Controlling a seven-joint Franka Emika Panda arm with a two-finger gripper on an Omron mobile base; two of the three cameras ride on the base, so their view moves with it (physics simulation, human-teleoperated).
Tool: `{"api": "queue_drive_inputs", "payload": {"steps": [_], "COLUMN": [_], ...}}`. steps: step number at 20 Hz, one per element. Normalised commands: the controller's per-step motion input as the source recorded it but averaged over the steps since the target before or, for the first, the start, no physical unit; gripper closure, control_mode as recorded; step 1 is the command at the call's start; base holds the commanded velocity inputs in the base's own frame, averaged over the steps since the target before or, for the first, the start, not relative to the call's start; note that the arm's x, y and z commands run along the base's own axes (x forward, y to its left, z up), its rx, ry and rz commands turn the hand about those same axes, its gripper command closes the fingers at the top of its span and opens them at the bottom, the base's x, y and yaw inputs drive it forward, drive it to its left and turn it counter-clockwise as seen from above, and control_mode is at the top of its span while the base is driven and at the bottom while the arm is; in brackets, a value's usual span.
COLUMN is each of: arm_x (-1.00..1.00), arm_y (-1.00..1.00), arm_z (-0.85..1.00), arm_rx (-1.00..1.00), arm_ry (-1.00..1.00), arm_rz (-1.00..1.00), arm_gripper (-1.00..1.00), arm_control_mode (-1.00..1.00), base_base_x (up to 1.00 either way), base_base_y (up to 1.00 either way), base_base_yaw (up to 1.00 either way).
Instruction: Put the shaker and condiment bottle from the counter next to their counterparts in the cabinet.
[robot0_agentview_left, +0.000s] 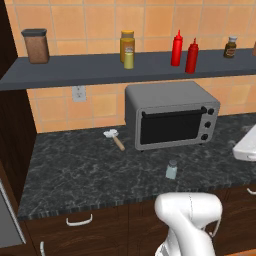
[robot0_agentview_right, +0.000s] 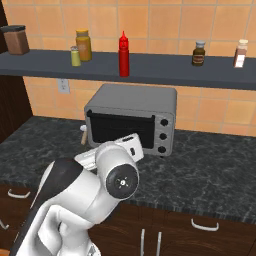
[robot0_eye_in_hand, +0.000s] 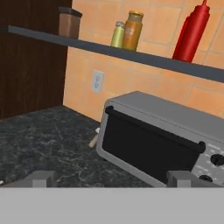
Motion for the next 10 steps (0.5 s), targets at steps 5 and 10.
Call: {"api": "queue_drive_inputs", "payload": {"steps": [5, 10], "arm_x": [-0.01, 0.21], "arm_y": [-0.10, -0.03], "arm_z": [-0.41, -0.49], "arm_rx": [-0.04, -0.04], "arm_ry": [-0.01, 0.00], "arm_rz": [0.12, 0.34], "arm_gripper": [-1.00, -1.00], "arm_control_mode": [-1.00, -1.00], "base_base_x": [0.00, 0.00], "base_base_y": [0.00, 0.00], "base_base_yaw": [0.00, 0.00]}}
